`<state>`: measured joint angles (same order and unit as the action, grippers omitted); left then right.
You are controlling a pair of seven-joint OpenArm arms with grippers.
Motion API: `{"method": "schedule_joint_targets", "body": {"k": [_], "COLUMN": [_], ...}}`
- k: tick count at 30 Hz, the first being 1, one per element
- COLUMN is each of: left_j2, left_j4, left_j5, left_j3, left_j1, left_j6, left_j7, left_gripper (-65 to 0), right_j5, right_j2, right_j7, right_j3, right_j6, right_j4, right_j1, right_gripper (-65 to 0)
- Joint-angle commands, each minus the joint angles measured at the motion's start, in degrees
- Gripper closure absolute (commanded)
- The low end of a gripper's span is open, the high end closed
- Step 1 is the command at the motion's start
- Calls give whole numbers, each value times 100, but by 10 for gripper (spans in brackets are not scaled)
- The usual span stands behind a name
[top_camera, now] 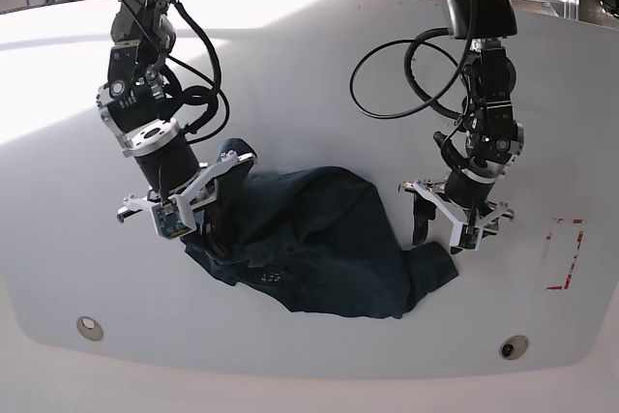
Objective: Fold the T-shirt properly
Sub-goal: 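Move the left gripper down to the shirt's hem corner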
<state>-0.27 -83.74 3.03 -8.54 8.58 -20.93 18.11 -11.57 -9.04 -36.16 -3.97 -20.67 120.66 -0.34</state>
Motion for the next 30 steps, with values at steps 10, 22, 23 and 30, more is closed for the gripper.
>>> {"method": "schedule_joint_targets", "body": {"k": [10,22,23,30], "left_j2": [30,-24,-25,-6], "left_j4": [435,859,911,1573], "left_j5": [-327,-156,-154,-186], "left_j3": [-395,-373,-384,-456], "left_j1": [396,774,810,1186], "left_j6": [-41,-14,-16,-48], "left_j7": [104,118,125,135], "left_gripper": [-359,-359,-359,-357], "right_j5": [-61,-52,-53,-39], "right_j2": [-13,-68,-77,-120], "right_j7": [218,214,224,287], "right_j3": [-129,-117,-129,-183], "right_j6": [10,25,25,18], "right_j4": [61,-210,-235,-242], "right_j1": [40,-5,-17,-90], "right_gripper": [-2,0,0,-2]}}
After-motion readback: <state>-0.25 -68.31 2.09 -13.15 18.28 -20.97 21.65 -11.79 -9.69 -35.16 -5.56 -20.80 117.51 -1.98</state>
